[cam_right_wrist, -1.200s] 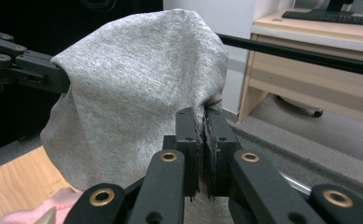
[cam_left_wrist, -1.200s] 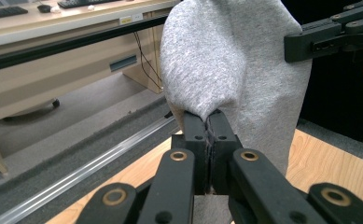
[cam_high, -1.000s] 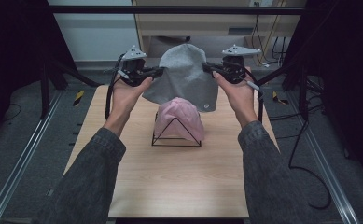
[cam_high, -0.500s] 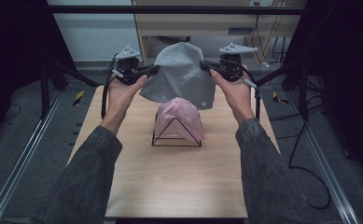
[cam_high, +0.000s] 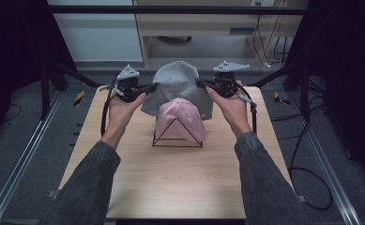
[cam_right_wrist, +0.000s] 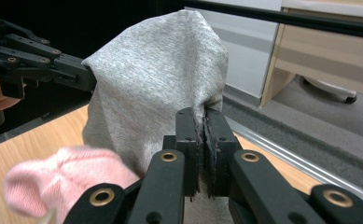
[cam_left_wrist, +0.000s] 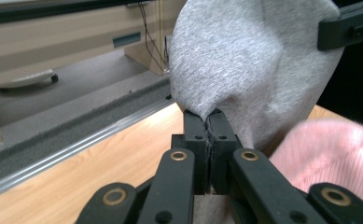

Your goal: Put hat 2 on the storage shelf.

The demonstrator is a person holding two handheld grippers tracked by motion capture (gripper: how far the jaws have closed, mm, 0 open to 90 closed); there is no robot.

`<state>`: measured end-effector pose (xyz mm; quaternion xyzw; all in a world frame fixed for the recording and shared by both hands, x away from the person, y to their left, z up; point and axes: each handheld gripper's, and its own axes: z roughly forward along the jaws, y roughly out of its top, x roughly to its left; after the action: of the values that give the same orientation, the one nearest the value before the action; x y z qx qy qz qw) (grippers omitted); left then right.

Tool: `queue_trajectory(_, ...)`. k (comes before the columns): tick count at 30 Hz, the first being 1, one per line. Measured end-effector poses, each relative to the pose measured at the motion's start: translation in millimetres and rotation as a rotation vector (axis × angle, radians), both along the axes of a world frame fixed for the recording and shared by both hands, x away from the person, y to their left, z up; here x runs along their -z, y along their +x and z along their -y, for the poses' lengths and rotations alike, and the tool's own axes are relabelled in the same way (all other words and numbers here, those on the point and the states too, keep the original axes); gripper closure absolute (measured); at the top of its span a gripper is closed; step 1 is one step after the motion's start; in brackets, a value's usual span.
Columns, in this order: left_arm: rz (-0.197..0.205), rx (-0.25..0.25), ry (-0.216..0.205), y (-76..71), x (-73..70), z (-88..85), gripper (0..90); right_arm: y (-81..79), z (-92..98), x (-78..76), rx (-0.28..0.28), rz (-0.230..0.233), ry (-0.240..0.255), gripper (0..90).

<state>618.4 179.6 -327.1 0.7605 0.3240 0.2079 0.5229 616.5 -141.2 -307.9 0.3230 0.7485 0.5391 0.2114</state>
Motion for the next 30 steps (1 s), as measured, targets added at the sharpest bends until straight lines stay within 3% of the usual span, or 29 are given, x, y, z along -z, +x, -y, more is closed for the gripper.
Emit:
queue_trajectory(3, -0.001, 0.001, 0.024, -3.7, 6.1, -2.2, 88.6, -2.5, -0.3, 6.4, -0.007, -0.014, -0.006, 85.9)
queue_trajectory(7, -0.007, -0.006, 0.017, -8.2, 17.3, -3.4, 88.7, -5.0, -0.4, 15.2, -0.018, -0.028, -0.021, 85.9)
queue_trajectory(15, -0.028, -0.015, 0.049, -14.5, 36.5, -6.8, 88.8, -7.5, 2.3, 32.9, -0.035, -0.07, -0.03, 85.8)
queue_trajectory(20, -0.042, -0.015, 0.027, -17.4, 45.3, -9.3, 88.7, -7.3, 2.8, 40.3, -0.051, -0.091, -0.026, 85.8)
queue_trajectory(24, -0.051, -0.02, 0.034, -18.3, 54.8, -9.9, 88.7, -6.1, 2.2, 46.3, -0.038, -0.104, -0.025, 85.8)
queue_trajectory(30, -0.081, -0.021, 0.028, -19.8, 71.3, -12.0, 88.7, -6.2, -0.8, 56.9, -0.032, -0.122, -0.065, 85.8)
